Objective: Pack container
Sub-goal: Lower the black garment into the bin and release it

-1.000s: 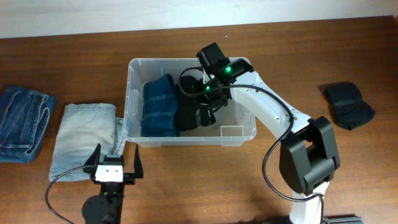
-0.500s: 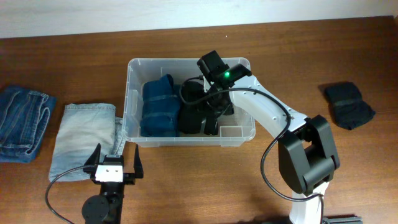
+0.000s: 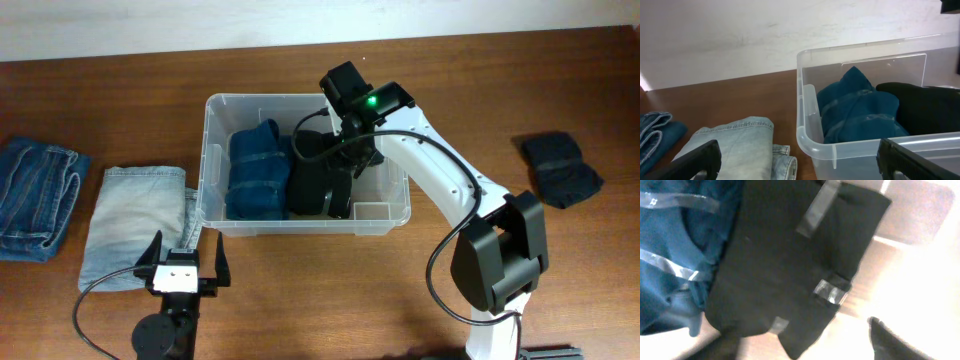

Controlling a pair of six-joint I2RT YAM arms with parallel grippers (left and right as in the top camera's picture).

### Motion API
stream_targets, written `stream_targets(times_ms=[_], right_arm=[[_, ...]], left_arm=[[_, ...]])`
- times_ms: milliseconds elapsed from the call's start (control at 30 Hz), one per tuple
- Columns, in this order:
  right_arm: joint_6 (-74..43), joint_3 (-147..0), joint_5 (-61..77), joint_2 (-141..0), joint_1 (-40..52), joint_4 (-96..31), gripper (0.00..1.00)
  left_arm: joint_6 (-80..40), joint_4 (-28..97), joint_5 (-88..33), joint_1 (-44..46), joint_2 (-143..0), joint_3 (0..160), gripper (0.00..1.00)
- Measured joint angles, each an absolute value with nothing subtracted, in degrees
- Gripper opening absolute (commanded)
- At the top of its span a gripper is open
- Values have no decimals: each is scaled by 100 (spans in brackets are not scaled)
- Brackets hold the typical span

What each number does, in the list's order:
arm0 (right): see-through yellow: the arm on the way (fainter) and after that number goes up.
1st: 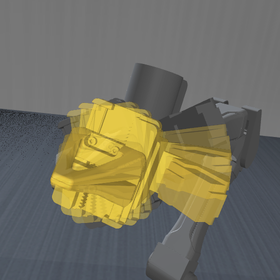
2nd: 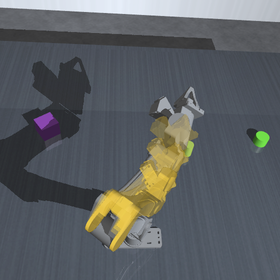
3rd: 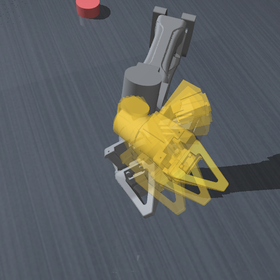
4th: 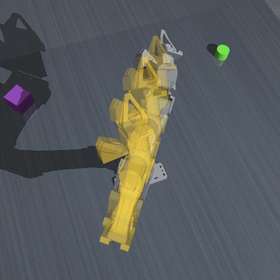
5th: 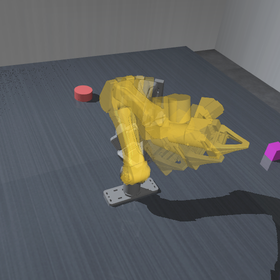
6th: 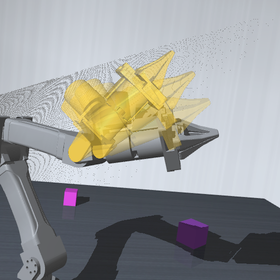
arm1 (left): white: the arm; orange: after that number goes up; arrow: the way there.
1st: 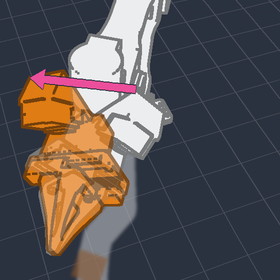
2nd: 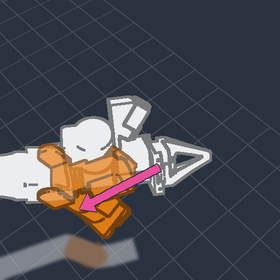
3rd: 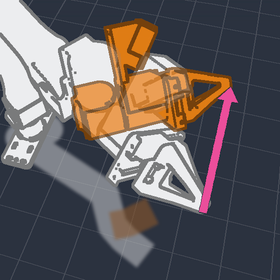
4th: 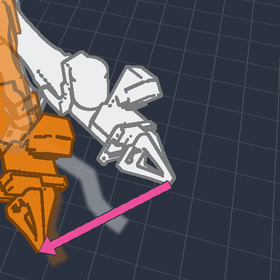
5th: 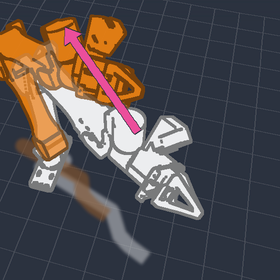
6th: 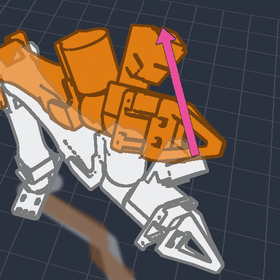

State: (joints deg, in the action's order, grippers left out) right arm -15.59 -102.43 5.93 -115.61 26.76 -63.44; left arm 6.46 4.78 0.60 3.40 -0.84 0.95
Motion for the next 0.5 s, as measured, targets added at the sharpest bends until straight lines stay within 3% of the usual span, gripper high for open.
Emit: stream_targets(times_ms=[33,500], right_arm=[[-1570,-10243,495,-11561,2676,-6368,4],[-2259,-10127,-268,-11568,2676,-6204,4]], left_arm=[[646,478,60,340,-84,95,99],[648,478,60,340,-84,95,99]])
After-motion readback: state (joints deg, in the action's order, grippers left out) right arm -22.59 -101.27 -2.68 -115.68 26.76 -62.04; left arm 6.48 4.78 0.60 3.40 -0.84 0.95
